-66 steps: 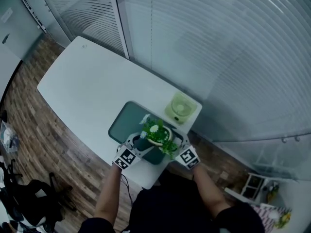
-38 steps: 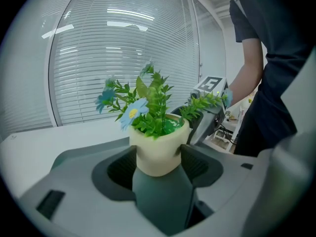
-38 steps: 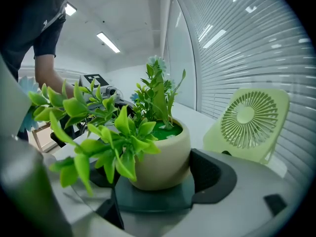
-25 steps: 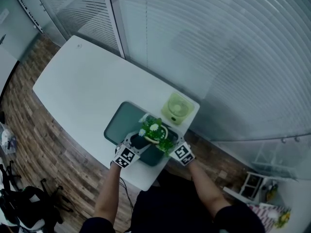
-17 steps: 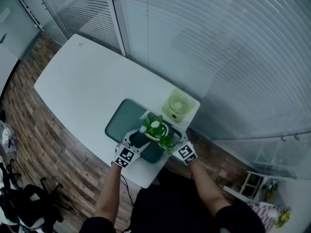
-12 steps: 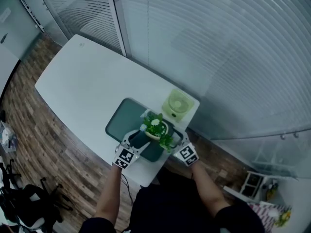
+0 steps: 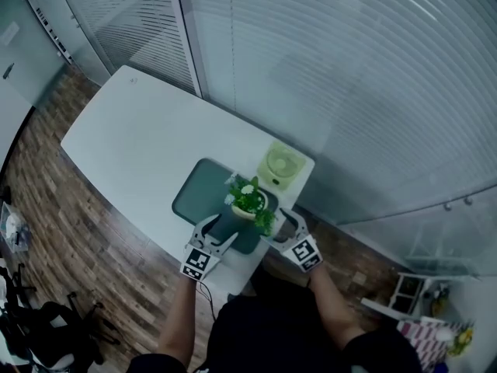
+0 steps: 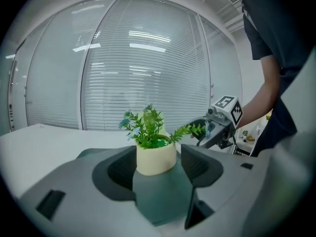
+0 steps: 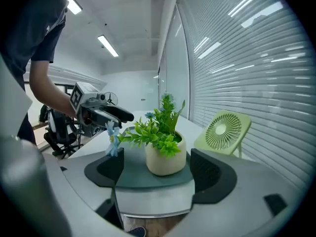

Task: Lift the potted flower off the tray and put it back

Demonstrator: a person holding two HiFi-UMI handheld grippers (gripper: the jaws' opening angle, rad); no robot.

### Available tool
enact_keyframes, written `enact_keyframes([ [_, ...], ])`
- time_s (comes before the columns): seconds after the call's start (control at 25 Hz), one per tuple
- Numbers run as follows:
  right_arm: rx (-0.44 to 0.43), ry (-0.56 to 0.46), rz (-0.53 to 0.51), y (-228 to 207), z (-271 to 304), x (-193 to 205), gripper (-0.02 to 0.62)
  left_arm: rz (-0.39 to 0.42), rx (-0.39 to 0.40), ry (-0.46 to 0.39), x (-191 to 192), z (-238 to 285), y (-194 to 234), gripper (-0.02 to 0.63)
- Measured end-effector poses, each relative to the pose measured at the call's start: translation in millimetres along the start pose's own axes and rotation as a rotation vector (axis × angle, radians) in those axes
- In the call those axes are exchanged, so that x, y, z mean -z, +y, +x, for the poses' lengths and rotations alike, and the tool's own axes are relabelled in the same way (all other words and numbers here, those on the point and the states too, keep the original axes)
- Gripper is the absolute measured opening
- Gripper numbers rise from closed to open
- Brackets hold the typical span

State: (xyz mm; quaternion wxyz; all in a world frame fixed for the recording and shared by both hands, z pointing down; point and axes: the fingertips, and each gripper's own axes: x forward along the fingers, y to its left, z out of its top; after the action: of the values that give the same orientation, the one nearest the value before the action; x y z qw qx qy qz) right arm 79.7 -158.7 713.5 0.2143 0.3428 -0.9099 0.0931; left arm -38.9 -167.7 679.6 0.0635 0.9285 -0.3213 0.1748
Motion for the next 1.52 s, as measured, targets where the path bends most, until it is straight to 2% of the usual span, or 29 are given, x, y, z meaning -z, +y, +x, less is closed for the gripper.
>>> enact_keyframes([
  [0.24,0.002,-0.026,-0.018,11.0,-19.5,-0.3,0.385,0.026,-0.033,-0.043,-16.5,-23.8,-6.4,0.279],
  [0.44,0.039,-0.096,0.026,19.3,-35.0,-19.2,0.385,0.020,-0.050,-0.096,-32.1,-42.9,-13.8,0.279],
  [0.88,0.086,-0.161,0.005,43.8,-70.7,-49.3,0.385,0.006,-0.077,-0.146,-47.9,-88.0,-35.5,0.279],
  [1.08,0.121,-0.161,0.022,51.9,-88.7,-50.3,0.385,0.041,-0.071,-0.163,-55.5,-97.1,-48.3,0.279],
  [1.2,0.131,-0.155,0.016,58.5,-99.9,-54.4,0.385,0.025,-0.082,-0.184,-63.1,-106.3,-52.4,0.279],
  [1.52,0.151,-0.264,0.006,84.1,-122.7,-87.1,0.385,-0.020,-0.101,-0.236,-82.7,-143.0,-68.0,0.279],
])
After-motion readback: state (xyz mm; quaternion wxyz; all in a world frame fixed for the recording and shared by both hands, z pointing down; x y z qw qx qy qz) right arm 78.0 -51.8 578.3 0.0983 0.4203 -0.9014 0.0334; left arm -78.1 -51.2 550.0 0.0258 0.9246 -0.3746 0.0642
